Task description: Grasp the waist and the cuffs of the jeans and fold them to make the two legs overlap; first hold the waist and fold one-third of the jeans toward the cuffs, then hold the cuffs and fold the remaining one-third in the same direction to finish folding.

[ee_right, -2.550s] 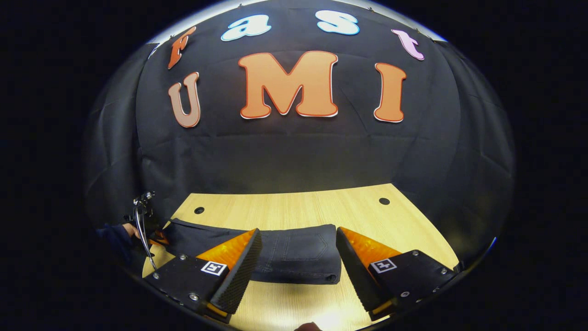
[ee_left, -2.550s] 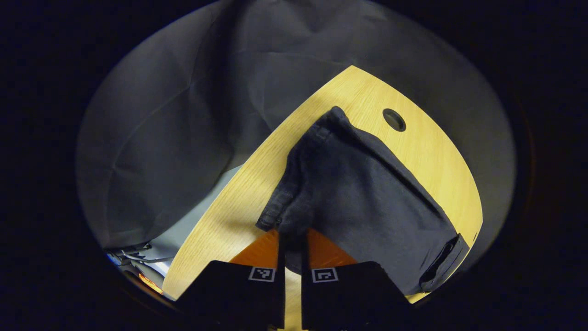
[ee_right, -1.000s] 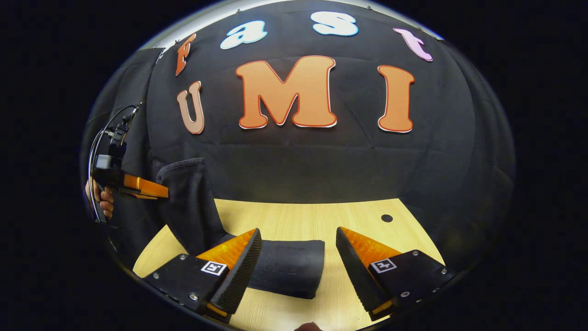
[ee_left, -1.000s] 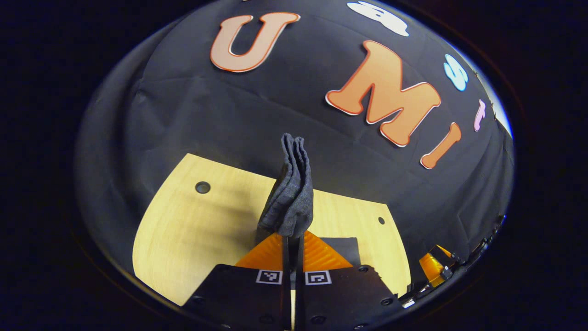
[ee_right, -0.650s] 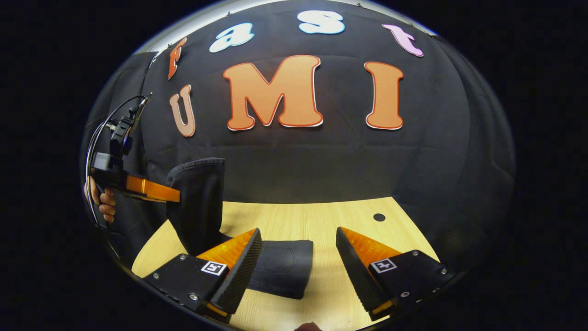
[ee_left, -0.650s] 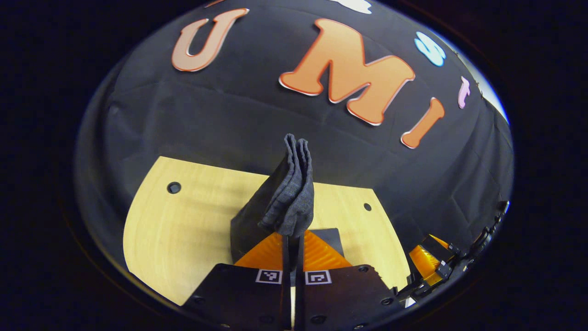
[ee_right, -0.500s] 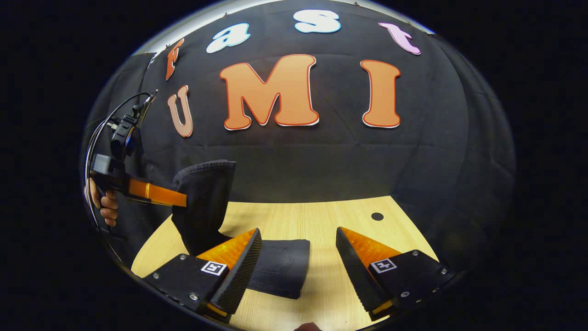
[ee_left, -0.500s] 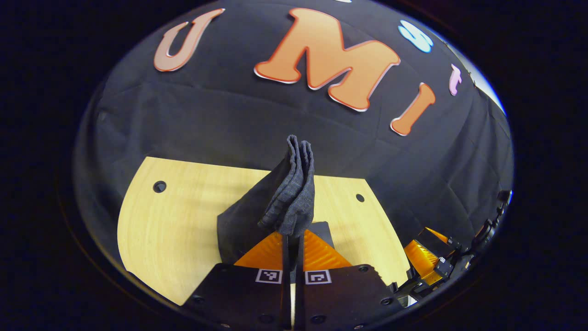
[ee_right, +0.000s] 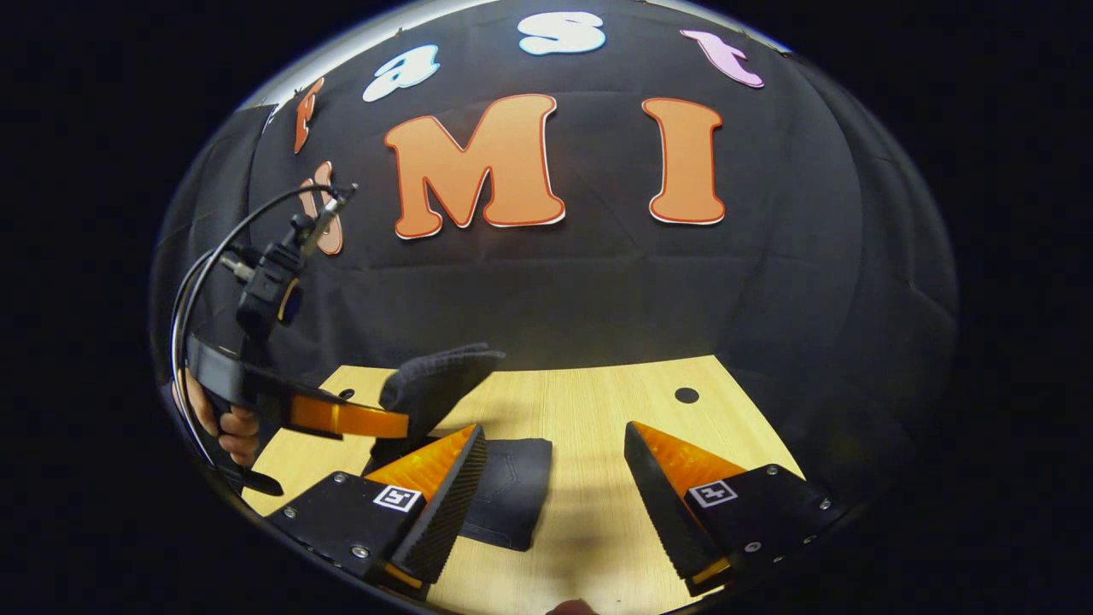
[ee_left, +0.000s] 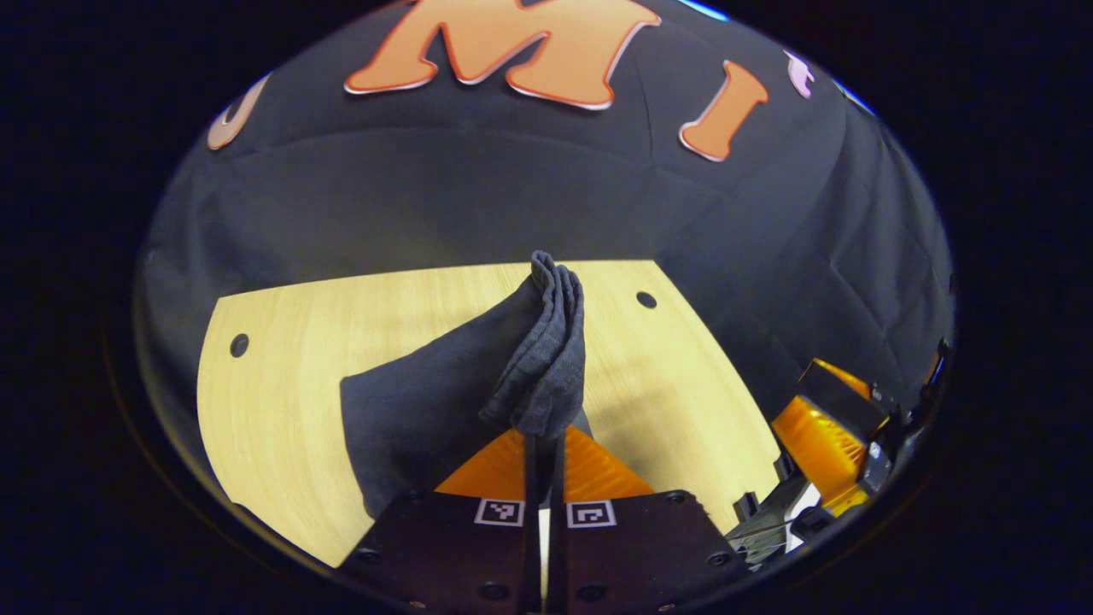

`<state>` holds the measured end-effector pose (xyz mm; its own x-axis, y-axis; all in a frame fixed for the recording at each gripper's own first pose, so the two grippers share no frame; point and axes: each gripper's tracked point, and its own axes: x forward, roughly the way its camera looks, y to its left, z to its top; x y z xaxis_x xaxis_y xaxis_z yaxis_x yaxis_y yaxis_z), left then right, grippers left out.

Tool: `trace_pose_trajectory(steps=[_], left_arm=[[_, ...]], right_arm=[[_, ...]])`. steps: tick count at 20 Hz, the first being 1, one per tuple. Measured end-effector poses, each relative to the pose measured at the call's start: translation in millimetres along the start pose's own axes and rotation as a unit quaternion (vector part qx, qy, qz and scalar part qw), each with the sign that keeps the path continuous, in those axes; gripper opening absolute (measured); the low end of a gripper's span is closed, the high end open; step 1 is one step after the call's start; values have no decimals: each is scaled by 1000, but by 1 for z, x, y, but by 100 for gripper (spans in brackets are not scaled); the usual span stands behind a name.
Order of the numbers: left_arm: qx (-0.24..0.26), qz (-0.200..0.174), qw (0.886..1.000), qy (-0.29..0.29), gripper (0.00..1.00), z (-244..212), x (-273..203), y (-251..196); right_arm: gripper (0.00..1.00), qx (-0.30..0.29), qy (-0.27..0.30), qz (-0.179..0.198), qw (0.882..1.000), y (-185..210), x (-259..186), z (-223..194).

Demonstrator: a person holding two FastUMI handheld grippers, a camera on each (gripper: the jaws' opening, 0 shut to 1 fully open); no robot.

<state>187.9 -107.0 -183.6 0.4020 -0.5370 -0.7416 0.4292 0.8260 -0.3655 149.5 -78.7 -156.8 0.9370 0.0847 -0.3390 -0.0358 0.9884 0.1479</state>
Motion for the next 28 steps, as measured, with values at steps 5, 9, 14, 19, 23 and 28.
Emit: trace_pose_trajectory(steps=[5,9,14,19,23,28], left_arm=[[25,10,999,48,6,-32,36,-25],[11,-49,998,24,23,-24,28,-56],[27,-25,997,-65,59,9,-17,-37],[39,46,979,-195,95,44,-79,-15],[46,128,945,-298,95,56,-138,29],[28,180,892,-413,95,56,-228,52]], right_arm=[[98,2,7,-1,1000,-20,1,-4],[98,1,-1,0,1000,-25,3,2],[98,-17,-35,4,999,-16,-3,21],[100,-54,-96,14,994,15,-11,61],[97,-70,-150,33,986,42,-21,84],[97,-78,-172,56,980,68,-27,87]])
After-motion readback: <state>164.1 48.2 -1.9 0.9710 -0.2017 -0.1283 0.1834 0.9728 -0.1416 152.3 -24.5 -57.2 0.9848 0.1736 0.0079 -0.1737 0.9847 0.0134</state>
